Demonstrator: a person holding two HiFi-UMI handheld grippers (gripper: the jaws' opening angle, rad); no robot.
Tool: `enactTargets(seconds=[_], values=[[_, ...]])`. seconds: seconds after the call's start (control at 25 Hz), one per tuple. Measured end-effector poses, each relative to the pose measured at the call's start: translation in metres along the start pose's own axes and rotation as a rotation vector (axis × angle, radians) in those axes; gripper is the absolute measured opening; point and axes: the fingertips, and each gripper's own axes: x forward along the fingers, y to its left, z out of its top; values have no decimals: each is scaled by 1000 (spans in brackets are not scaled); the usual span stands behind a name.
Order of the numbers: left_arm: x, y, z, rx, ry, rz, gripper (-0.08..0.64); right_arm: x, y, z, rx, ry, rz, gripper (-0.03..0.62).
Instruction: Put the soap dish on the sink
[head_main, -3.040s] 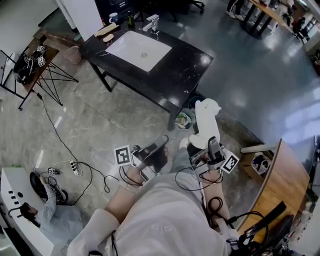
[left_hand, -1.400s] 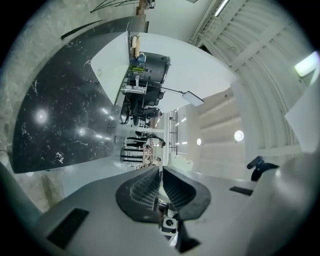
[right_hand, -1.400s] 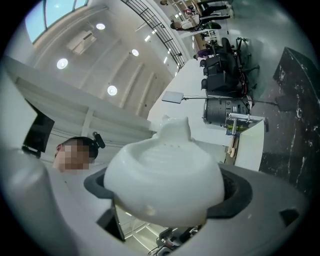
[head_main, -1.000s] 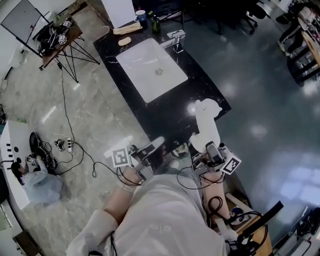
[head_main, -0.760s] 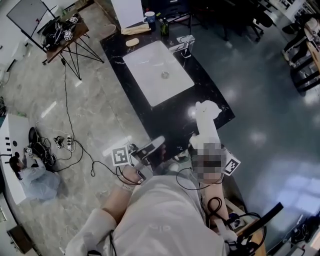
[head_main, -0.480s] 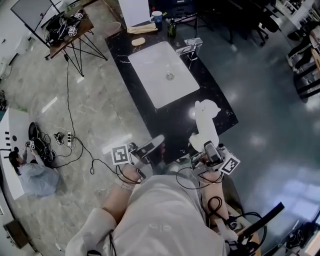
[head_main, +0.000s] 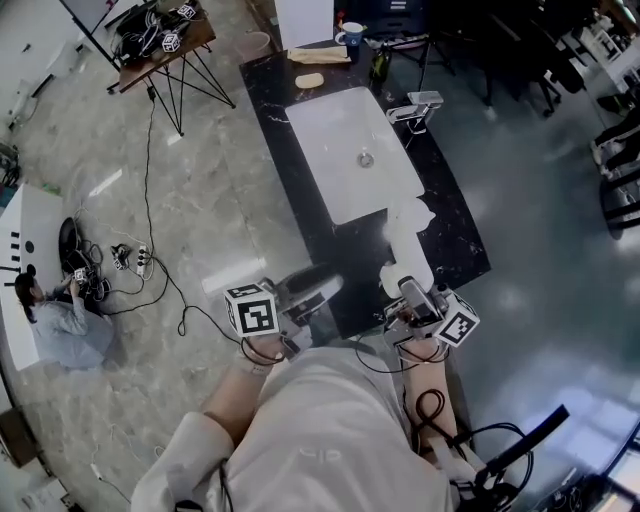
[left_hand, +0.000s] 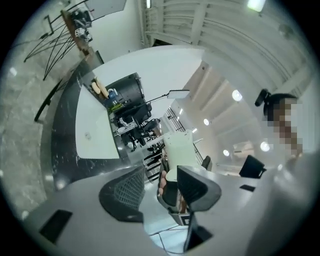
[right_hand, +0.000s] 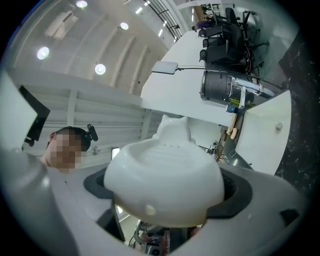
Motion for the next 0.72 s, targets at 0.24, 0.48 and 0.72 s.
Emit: enactTargets(seconds=[0.24,0.48,0.72], values=[[-5,27,9,262,74,136,219,35,-26,-16,-53,103,-54,500],[-17,73,32,418,107,257,235,79,-71,-37,-103,202,-111,500],[-29,113,48,563,162,402,235,110,-116,-62,-228,350,-214,501]])
